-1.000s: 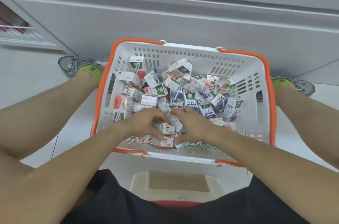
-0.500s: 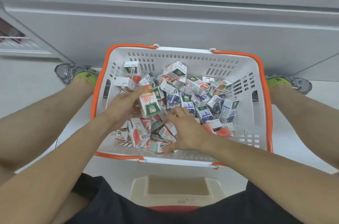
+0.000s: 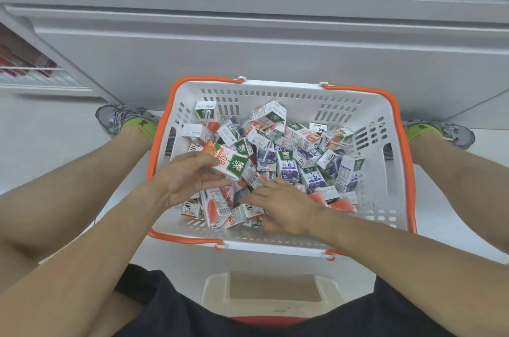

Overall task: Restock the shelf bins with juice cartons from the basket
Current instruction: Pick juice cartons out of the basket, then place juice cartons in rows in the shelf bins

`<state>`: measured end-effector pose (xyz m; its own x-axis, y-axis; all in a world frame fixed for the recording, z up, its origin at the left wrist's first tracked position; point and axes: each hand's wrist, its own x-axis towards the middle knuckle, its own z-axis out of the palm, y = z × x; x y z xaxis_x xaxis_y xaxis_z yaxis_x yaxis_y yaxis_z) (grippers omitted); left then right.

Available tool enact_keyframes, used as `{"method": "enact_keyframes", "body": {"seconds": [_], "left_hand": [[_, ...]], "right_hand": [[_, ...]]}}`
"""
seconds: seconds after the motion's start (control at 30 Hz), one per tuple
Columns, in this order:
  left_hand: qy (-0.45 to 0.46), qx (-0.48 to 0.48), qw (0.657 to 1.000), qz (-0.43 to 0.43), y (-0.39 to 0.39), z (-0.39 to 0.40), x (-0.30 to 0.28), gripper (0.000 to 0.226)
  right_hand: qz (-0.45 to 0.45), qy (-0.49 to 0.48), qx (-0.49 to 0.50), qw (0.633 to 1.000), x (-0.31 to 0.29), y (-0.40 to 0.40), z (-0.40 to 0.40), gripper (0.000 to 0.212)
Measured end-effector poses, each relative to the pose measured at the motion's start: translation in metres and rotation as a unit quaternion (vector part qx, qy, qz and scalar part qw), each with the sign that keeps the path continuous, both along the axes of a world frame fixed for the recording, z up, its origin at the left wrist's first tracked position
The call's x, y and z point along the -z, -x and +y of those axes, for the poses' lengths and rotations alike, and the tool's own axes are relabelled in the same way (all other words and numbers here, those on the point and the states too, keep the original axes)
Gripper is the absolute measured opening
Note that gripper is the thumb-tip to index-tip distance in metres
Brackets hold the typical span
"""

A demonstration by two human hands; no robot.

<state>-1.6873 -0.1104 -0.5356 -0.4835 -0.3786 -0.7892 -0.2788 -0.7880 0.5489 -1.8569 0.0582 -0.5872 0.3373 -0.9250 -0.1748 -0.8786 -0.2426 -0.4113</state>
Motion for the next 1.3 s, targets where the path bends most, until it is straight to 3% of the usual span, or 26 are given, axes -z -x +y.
{"method": "enact_keyframes", "body": {"seconds": [0.17,0.23,0.33,0.43,0.5,0.57,0.67,0.77,0.83,0.93,1.07,1.23,1.3], "left_hand": [[0.013,-0.059,0.998,-0.004,-0.005,-0.003,0.0,0.005],[0.013,-0.077,0.997,0.01,-0.006,-0.005,-0.001,0.017],[0.009,-0.111,0.992,0.052,-0.004,-0.003,-0.004,0.041],[0.008,-0.11,0.99,0.084,0.005,-0.002,-0.01,0.012],[0.039,-0.11,0.99,0.074,0.011,-0.004,-0.008,0.019],[0.067,-0.121,0.989,0.045,0.016,0.0,-0.005,0.024],[0.07,-0.132,0.988,0.045,0.02,0.012,-0.004,0.026],[0.062,-0.13,0.988,0.049,0.02,0.018,-0.009,0.034],[0.052,-0.132,0.988,0.061,0.02,0.019,-0.013,0.021],[0.054,-0.122,0.991,0.032,0.022,0.021,-0.015,0.001],[0.055,-0.08,0.995,0.017,0.027,0.029,-0.014,0.005],[0.028,-0.103,0.993,0.042,0.03,0.04,-0.005,0.047],[0.011,-0.094,0.994,0.051,0.03,0.042,-0.006,0.048]], "right_hand": [[-0.098,-0.083,0.119,0.985,-0.002,-0.004,-0.007,0.053],[-0.183,-0.117,0.23,0.949,-0.016,0.003,-0.007,0.05],[-0.337,-0.16,0.394,0.84,-0.042,0.027,-0.007,0.042],[-0.505,-0.198,0.521,0.659,-0.062,0.049,-0.005,0.037],[-0.583,-0.222,0.546,0.56,-0.072,0.051,-0.003,0.023],[-0.646,-0.263,0.521,0.491,-0.074,0.042,0.001,0.01],[-0.696,-0.303,0.48,0.44,-0.074,0.024,0.003,0.015],[-0.722,-0.308,0.45,0.425,-0.077,0.018,0.0,0.019],[-0.715,-0.306,0.433,0.455,-0.082,0.02,-0.003,0.021],[-0.685,-0.298,0.43,0.506,-0.082,0.023,-0.006,0.041],[-0.665,-0.289,0.449,0.522,-0.074,0.021,-0.004,0.061],[-0.636,-0.282,0.472,0.542,-0.071,0.017,-0.003,0.063],[-0.635,-0.28,0.464,0.55,-0.074,0.018,-0.002,0.052]]}}
